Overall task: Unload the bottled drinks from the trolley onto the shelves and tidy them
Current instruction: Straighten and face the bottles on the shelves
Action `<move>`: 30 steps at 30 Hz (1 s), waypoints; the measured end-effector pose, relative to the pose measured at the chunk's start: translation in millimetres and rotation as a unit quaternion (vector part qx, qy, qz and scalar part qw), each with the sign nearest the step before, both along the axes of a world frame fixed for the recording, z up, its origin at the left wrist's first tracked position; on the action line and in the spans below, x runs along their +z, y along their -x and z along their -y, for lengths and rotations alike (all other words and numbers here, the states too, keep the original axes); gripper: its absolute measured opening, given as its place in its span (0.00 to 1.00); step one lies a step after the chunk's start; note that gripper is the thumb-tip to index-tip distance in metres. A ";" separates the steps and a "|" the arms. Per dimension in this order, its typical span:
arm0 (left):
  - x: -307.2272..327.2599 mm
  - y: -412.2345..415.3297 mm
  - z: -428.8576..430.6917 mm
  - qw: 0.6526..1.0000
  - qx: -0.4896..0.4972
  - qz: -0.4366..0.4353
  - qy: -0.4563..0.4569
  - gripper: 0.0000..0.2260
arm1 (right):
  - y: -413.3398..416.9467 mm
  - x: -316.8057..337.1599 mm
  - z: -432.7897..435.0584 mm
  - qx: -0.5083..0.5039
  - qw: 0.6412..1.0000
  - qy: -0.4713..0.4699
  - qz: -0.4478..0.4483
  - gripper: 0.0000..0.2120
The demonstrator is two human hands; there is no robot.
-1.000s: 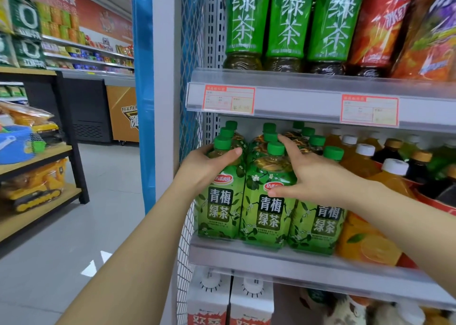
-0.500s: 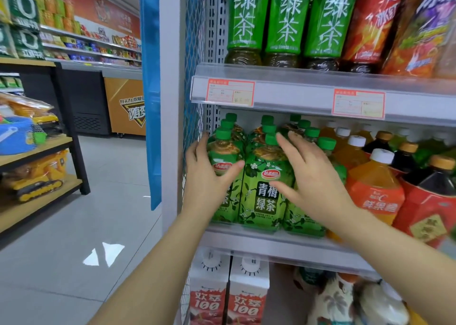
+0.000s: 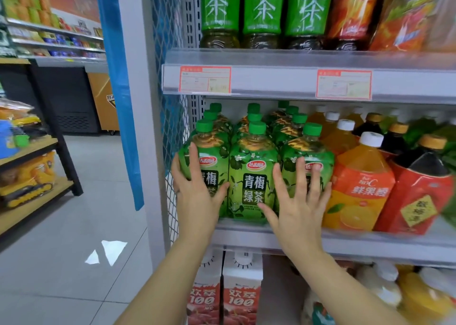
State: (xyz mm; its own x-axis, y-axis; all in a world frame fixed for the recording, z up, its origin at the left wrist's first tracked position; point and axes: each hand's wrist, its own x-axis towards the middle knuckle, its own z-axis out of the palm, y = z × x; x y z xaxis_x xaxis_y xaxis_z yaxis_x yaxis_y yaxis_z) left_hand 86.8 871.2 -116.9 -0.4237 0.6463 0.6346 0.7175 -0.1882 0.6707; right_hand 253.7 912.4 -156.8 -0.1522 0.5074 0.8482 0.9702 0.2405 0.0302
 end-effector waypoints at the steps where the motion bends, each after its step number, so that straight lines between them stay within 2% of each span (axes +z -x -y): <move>1: 0.0 -0.3 -0.3 1.000 -0.001 -0.002 0.005 0.43 | 0.3 -0.7 -0.9 -0.005 1.000 -0.001 0.004 0.44; 4: 0.7 -2.4 1.9 1.000 0.003 -0.005 0.024 0.42 | -1.6 1.4 1.2 0.020 1.000 0.002 0.003 0.44; 5: 1.0 -4.6 4.1 0.999 0.021 -0.039 0.016 0.41 | -4.4 4.6 3.7 0.043 0.999 0.000 -0.008 0.43; 7: 3.0 -10.8 6.7 0.983 0.053 -0.172 -0.022 0.37 | -15.5 16.7 11.3 0.087 0.995 -0.010 -0.044 0.38; 9: 13.9 -17.1 2.1 0.948 0.059 -0.310 -0.036 0.34 | -30.8 39.8 15.7 0.088 0.994 -0.002 -0.065 0.35; 12: 35.1 -23.7 -10.9 0.906 0.078 -0.416 0.021 0.35 | -48.5 70.1 8.5 0.027 0.998 0.059 0.005 0.37; 14: 39.7 -25.3 -16.2 0.898 0.078 -0.430 0.053 0.35 | -51.8 76.6 4.3 -0.001 0.994 0.096 0.059 0.42; 16: 38.7 -26.9 -18.5 0.904 0.071 -0.417 0.063 0.34 | -53.0 76.8 2.2 -0.006 0.991 0.107 0.075 0.44; 22: 34.7 -35.2 -21.2 0.921 0.077 -0.378 0.057 0.33 | -54.1 78.4 4.1 0.018 0.993 0.101 0.057 0.43; 30: 30.7 -35.8 -24.8 0.917 0.086 -0.389 0.038 0.33 | -50.5 74.6 4.1 0.037 0.993 0.105 0.033 0.41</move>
